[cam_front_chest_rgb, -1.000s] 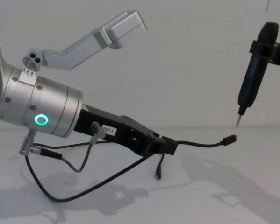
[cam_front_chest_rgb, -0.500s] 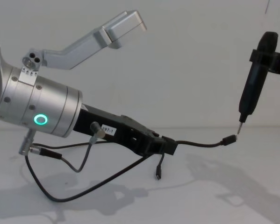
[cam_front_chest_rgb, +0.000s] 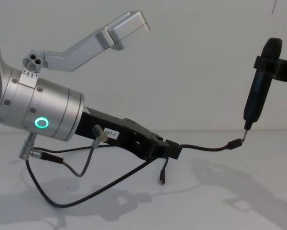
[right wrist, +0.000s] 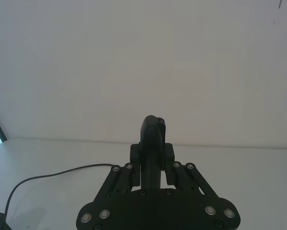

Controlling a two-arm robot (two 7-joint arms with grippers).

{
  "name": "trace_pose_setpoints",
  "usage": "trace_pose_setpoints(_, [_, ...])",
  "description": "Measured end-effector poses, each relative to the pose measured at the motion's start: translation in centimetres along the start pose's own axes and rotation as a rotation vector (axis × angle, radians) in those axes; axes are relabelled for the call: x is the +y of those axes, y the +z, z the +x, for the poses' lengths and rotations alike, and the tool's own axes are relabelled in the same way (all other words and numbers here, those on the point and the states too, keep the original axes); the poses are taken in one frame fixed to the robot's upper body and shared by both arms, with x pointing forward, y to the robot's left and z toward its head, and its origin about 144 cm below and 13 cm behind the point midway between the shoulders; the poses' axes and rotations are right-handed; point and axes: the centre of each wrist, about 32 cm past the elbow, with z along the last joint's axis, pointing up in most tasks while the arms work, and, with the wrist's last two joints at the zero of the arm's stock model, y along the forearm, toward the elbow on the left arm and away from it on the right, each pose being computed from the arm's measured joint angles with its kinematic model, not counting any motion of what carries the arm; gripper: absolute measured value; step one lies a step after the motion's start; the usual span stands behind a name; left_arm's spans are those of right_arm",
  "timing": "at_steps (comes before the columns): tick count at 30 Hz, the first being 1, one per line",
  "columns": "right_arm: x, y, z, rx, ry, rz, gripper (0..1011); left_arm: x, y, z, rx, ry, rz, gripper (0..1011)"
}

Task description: Pick up the data cable with the one hand.

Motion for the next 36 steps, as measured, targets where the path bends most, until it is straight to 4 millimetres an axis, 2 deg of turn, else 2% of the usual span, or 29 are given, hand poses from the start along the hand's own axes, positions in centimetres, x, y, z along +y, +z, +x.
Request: trace_pose_setpoints(36, [0.40,0.01,0.26,-0.030,0.004,-0.003,279,0.00,0.00,0.00,0.000,0.000,0.000,35])
